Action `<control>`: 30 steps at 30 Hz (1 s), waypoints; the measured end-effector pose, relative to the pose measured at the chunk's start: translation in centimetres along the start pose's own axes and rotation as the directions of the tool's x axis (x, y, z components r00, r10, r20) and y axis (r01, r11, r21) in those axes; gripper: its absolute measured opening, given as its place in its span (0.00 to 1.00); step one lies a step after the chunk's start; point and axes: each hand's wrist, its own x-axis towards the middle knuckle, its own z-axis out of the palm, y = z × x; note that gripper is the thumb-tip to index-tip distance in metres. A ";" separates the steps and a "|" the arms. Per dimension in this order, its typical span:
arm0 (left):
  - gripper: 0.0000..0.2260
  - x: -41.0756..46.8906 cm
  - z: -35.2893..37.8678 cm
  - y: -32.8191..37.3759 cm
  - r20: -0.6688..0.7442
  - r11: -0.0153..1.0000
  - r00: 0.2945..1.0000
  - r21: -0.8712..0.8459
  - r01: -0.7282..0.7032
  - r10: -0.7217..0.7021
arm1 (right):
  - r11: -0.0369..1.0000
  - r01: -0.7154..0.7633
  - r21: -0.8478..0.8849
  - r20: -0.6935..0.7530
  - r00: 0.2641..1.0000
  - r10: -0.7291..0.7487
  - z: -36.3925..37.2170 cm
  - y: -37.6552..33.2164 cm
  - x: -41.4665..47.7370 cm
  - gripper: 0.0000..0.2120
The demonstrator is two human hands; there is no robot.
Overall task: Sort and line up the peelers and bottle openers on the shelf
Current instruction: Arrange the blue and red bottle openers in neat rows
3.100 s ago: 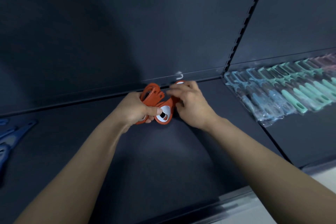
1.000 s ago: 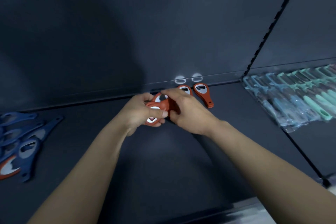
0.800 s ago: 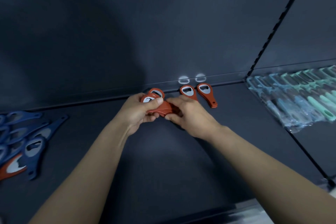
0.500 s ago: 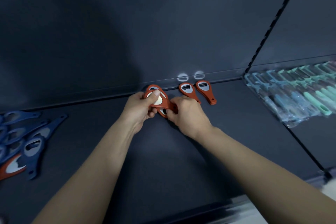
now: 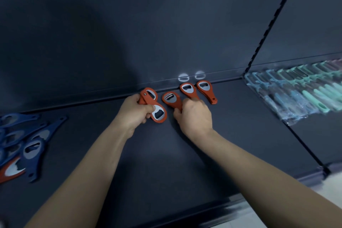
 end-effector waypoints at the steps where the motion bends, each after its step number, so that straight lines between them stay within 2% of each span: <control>1: 0.05 -0.2 -0.3 -0.2 -0.004 1.000 1.000 0.011 -0.004 0.004 | 1.000 0.000 -0.016 -0.008 1.000 0.000 0.2 0.0 0.0 0.11; 7: 0.06 -1.0 -1.1 -0.9 -0.023 1.000 1.000 -0.001 -0.006 0.006 | 0.999 0.019 -0.038 -0.019 1.000 -0.020 1.0 -0.2 -0.2 0.15; 12: 0.06 -1.2 -1.1 -1.0 -0.029 1.000 1.000 -0.019 -0.012 0.011 | 1.000 -0.025 -0.008 -0.059 0.998 0.025 1.1 0.0 -0.6 0.16; 18: 0.05 -1.2 -0.9 -0.9 -0.024 1.000 0.999 -0.016 -0.025 0.025 | 0.999 -0.042 0.003 -0.059 0.997 0.042 1.0 0.1 -1.1 0.15; 24: 0.05 -1.3 -0.7 -0.8 -0.012 0.999 0.999 -0.019 -0.037 0.036 | 0.996 -0.085 -0.007 -0.040 0.996 0.085 0.9 -0.5 -0.8 0.09; 30: 0.06 -1.4 -1.1 -1.2 0.008 0.998 0.998 -0.006 -0.057 0.057 | 0.996 -0.088 -0.008 -0.063 0.994 0.087 1.0 -0.4 0.5 0.12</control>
